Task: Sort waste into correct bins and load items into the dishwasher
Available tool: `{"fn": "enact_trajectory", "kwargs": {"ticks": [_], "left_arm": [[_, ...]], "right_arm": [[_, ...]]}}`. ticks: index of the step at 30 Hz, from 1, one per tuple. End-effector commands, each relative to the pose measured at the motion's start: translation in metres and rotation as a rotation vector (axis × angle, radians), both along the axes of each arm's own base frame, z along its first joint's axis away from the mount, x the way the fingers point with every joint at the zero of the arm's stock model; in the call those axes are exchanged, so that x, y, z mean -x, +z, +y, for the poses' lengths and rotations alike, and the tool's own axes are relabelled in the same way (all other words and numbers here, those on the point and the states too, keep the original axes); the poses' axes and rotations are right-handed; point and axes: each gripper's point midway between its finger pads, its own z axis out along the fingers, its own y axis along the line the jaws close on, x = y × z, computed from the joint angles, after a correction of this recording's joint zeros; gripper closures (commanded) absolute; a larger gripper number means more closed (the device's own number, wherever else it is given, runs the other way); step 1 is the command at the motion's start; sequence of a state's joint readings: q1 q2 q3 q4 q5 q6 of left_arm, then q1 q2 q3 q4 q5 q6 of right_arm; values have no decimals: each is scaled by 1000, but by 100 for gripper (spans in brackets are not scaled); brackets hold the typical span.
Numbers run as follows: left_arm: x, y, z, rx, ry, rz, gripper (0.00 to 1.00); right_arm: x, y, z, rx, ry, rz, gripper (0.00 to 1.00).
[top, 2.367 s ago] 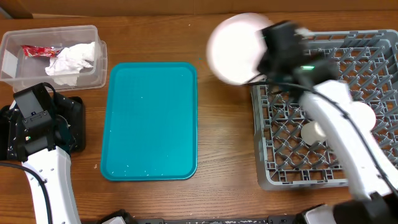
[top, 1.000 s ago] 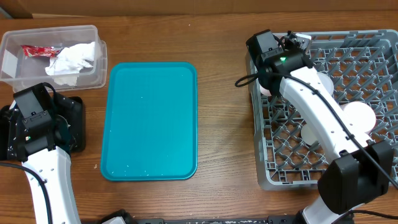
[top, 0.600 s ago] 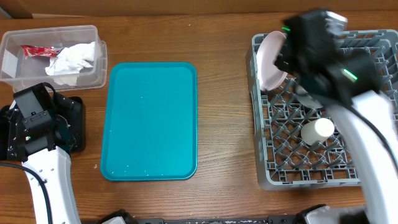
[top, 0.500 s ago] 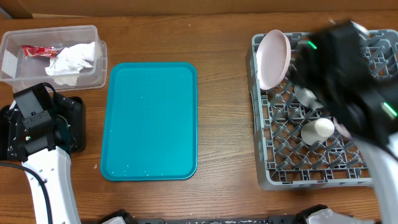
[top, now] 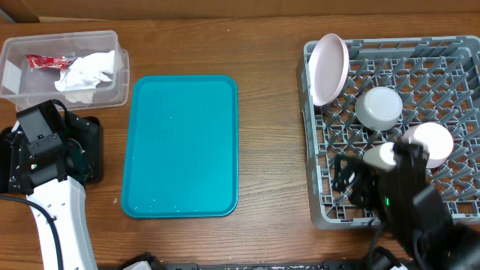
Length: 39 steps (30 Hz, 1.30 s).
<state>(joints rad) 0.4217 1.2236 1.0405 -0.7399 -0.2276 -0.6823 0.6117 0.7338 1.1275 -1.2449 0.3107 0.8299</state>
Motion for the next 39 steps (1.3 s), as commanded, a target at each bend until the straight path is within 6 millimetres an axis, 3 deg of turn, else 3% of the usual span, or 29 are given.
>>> {"fn": "enact_trajectory", "kwargs": {"ticks": [1,5,10,16,20,24,27,31,34,39], "left_arm": [[0,4,3,2,18,-14,0],[0,4,3,3,18,-14,0],[0,4,3,3,18,-14,0],[0,4,3,3,18,-14,0],[0,4,3,2,18,-14,0],[0,4,3,3,18,-14,0],[0,4,3,3,18,-14,0],[0,4,3,2,18,-14,0],[0,4,3,2,18,-14,0],[0,4,3,2,18,-14,0]], "right_arm": [[7,-32,-2,-206,-180,34,0],[9,-59,-4,-230,-259,103,0],[16,-72,-15,-146,-278,143,0],[12,-70,-26,-103,-316,108,0],[9,-67,-24,-18,-217,78,0],[-7,-49,-11,30,-64,-52,0],[-24,-30,9,66,144,-248,0],[-31,-35,15,42,238,-386,0],[-40,-45,4,19,192,-486,0],[-47,-45,0,-39,185,-674,0]]}}
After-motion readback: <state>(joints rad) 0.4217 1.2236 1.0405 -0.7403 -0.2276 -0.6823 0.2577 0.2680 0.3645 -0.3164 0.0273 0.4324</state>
